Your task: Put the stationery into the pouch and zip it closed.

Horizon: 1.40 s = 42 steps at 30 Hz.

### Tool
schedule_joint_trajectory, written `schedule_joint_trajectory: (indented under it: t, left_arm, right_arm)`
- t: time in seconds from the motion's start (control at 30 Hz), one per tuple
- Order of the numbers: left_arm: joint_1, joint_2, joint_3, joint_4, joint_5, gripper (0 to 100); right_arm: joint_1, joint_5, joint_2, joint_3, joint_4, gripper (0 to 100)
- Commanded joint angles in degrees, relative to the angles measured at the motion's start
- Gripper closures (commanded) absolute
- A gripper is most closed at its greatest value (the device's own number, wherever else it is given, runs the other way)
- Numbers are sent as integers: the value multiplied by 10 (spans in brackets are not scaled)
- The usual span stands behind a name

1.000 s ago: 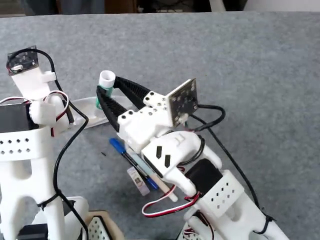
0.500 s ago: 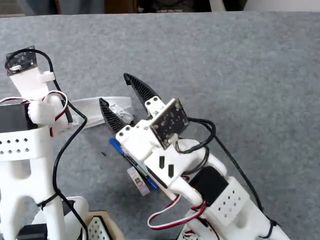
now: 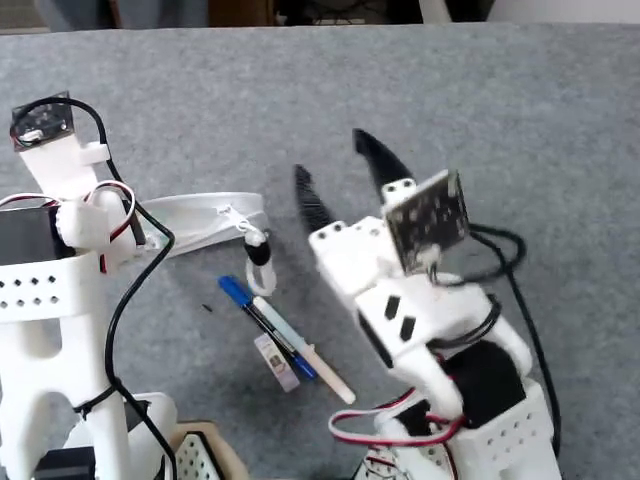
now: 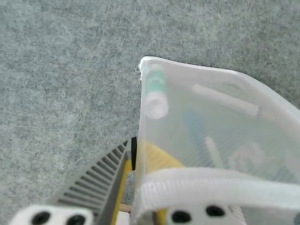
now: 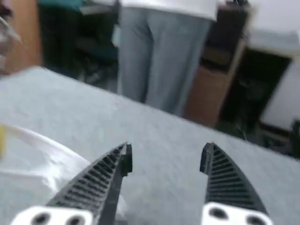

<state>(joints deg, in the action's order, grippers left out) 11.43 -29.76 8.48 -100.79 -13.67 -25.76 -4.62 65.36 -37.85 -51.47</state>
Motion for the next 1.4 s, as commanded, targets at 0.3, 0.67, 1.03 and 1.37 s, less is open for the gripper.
schedule_joint_trajectory:
  t: [0.3, 0.67, 1.03, 1.37]
  left_arm:
    - [63, 11, -7, 0, -2, 971]
    - [88, 10, -12, 0, -2, 971]
    - [126, 8, -8, 0, -2, 971]
    - [215, 7, -12, 0, -2, 971]
  right_arm:
    - [-1, 0, -226, 15, -268, 755]
    - [-85, -123, -479, 18, -229, 755]
    - [-123, -114, -515, 14, -123, 755]
    - [-176, -114, -513, -69, -54, 756]
